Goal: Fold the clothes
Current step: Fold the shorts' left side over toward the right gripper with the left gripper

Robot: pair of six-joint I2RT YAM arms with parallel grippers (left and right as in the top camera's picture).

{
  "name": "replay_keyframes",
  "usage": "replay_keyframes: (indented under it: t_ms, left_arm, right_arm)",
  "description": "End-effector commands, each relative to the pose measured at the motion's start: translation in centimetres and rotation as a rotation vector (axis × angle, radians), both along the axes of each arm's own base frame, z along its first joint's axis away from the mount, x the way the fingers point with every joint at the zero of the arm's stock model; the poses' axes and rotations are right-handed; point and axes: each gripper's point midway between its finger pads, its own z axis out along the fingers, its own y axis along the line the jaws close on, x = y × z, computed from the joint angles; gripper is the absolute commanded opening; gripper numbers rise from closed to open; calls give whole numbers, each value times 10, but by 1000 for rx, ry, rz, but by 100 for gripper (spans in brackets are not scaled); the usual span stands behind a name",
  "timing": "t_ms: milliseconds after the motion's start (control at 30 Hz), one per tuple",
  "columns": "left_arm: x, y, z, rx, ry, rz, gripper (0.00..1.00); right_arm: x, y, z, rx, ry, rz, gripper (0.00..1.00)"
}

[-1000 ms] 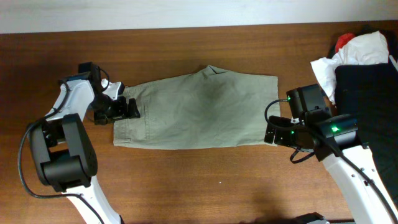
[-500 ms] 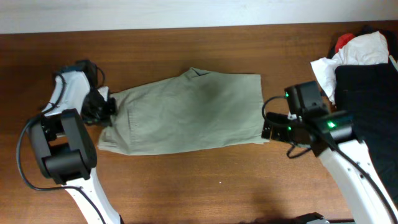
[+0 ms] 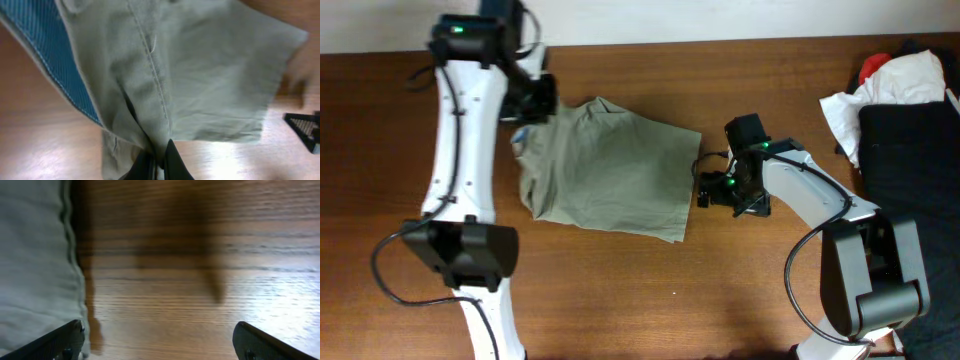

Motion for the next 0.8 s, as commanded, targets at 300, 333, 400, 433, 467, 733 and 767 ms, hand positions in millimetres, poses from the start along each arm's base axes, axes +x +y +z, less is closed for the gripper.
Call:
replay_keyframes:
  t_ms: [300,333,400,433,467,733,767]
  left_arm:
    - [-36,-134,-11,-59,-2,-199,0]
    - [-38,-141,-11,-56,-9,-215,1]
    - [-35,-125,-13,15,-14,-192,0]
    - [-34,-111,-14,46,-1,-157,0]
    - [-30,-86,-16,74,22,-90,1]
    - [-31,40,46,152,-78,188,0]
    - [-33,43,58,160,-114,191,0]
  right_arm:
    - [-1,17,2,93,-5,71,99]
    - [-1,12,2,91,-2,57,99]
    - [0,-9,1,88,20,-6,99]
    - [-1,-20,1,86,36,-34,99]
    - [-4,-35,0,83,50,-48,99]
    - [-3,-47,0,79,45,-33,99]
    - [-2,-47,0,80,39,-35,99]
